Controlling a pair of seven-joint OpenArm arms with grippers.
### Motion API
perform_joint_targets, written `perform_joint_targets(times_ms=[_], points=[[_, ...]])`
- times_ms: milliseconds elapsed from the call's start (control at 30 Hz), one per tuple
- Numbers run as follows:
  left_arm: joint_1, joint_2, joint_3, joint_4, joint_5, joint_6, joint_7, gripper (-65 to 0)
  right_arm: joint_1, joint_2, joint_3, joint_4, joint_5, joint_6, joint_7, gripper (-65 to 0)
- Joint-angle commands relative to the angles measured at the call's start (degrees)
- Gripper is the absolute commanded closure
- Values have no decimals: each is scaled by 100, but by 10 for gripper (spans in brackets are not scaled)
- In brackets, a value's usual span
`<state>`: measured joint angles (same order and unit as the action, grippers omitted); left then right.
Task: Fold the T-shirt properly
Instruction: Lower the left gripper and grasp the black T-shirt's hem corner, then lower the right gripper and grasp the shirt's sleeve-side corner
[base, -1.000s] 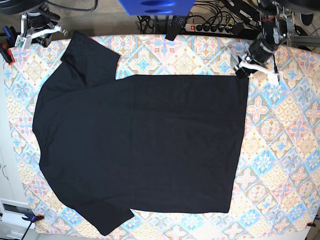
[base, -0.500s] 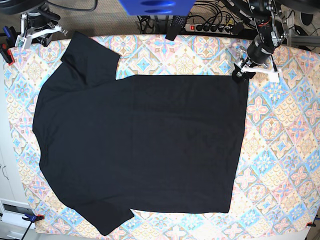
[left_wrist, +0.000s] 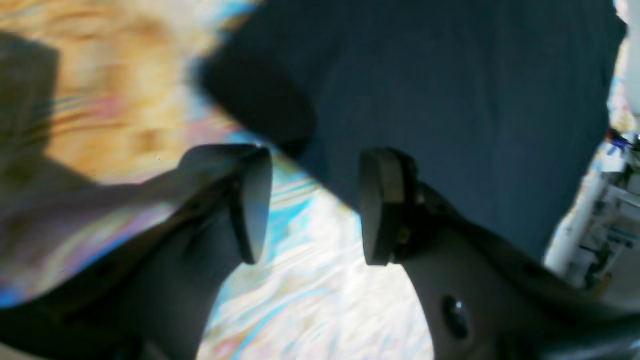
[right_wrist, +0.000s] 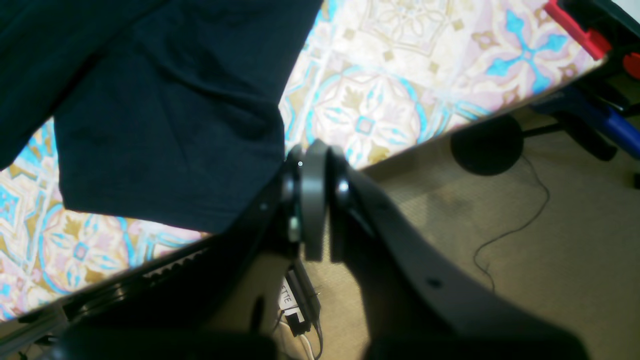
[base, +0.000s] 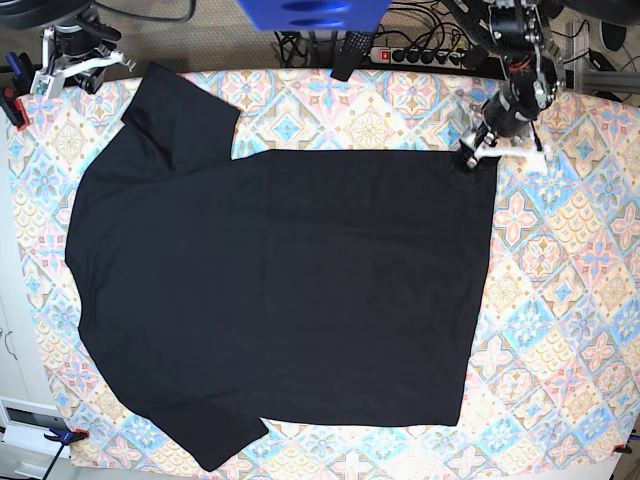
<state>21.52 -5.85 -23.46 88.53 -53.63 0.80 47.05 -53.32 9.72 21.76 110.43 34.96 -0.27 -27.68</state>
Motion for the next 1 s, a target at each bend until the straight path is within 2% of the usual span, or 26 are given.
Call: perform_joint_targets(times_ms=[0, 300, 367, 467, 533, 700, 867, 967], points=[[-64, -53, -23, -31, -40, -31, -23, -286, -70, 53, 62, 108, 7, 14, 126, 0], [-424, -53, -23, -436, -40, -31, -6, -271, -70, 53, 62, 108, 16, 14, 126, 0], [-424, -53, -14, -436, -48, -40, 3, -197, -70, 53, 62, 108, 16, 14, 126, 0], [-416, -53, -14, -436, -48, -49, 3, 0, 35, 53, 62, 100, 16, 14, 118, -4], [-380, -53, -5, -436, -48, -49, 3, 0, 167, 53, 62, 73, 16, 14, 74, -33], [-310, -79, 3, -436, -48, -49, 12, 0, 721, 70, 79, 64, 16, 14, -647, -141], [-222, -114, 3, -436, -374, -58, 12, 0, 1495, 44, 334, 47, 16, 14, -1298, -193], [-169, -255, 3, -444, -637, -58, 12, 0, 1873, 44, 440, -50, 25, 14, -1693, -217]])
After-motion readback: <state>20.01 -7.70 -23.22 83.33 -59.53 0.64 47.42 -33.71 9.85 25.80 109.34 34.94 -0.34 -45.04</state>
